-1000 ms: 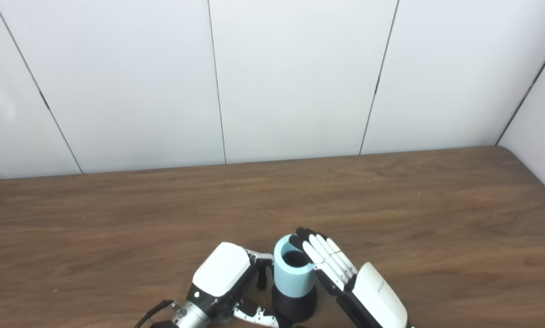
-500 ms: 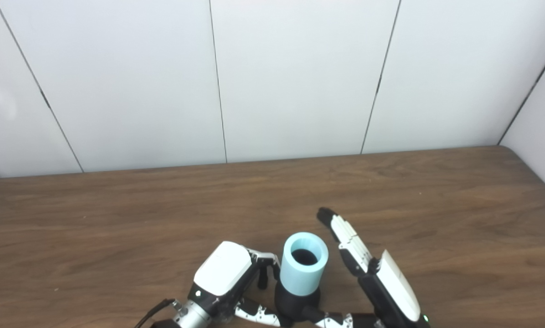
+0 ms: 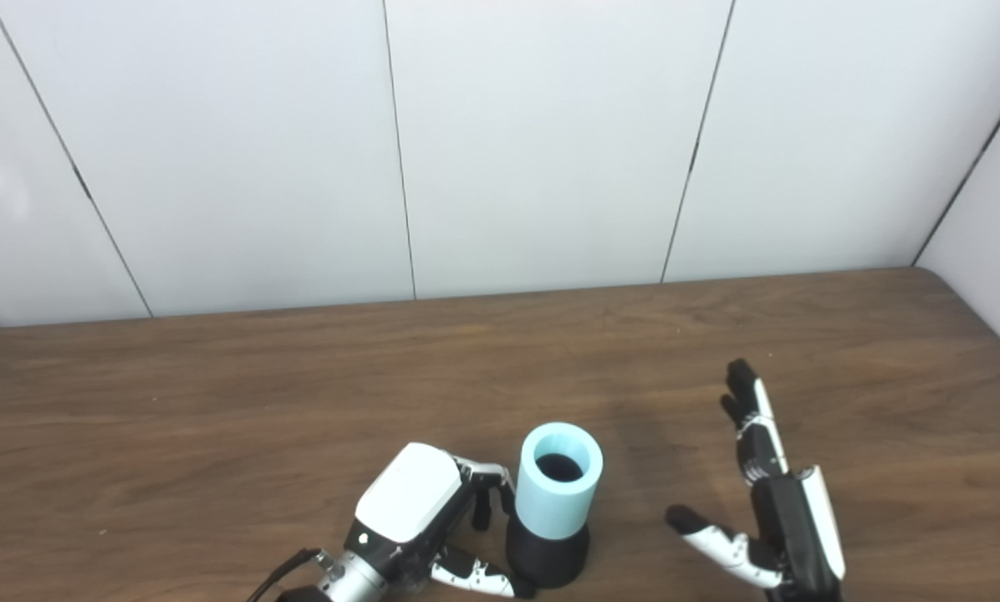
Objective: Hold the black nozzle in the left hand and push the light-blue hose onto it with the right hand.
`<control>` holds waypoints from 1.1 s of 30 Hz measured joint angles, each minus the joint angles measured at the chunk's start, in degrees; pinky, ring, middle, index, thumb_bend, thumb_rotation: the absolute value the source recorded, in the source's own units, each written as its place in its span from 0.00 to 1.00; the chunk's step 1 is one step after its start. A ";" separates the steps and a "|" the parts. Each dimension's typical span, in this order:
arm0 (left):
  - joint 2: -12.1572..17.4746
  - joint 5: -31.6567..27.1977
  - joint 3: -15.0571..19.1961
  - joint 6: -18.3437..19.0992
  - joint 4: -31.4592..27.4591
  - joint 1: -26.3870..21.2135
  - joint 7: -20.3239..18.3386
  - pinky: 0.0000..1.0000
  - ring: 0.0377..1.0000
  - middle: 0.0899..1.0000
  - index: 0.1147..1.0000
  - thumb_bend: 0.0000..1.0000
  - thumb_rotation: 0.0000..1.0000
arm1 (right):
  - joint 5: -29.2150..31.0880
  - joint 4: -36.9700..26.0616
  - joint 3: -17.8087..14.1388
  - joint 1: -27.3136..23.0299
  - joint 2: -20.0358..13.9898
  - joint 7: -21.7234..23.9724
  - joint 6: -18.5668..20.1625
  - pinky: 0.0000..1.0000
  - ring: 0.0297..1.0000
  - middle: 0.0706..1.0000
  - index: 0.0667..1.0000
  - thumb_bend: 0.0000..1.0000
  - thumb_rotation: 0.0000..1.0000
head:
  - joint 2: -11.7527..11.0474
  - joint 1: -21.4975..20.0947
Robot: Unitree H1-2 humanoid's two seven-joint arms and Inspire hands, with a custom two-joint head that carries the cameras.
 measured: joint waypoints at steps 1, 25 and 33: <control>0.00 0.01 0.01 0.02 0.01 0.00 0.00 0.10 0.11 0.42 0.41 0.52 0.00 | 1.07 0.23 -0.59 -0.08 0.11 0.81 0.11 1.00 1.00 1.00 1.00 0.73 0.66 | 0.00 0.09; 0.65 6.60 0.23 13.21 -11.80 0.10 -17.84 0.60 0.67 0.68 0.65 0.93 0.00 | 8.43 0.84 -7.65 -1.30 4.53 14.11 8.75 1.00 1.00 1.00 1.00 0.83 0.66 | -0.35 1.32; 0.69 8.76 4.78 21.07 -17.61 0.54 -30.66 0.78 0.85 0.85 0.83 1.00 0.13 | 7.15 0.84 -7.92 -1.37 4.67 15.69 8.74 1.00 1.00 1.00 1.00 0.86 0.66 | -0.35 1.76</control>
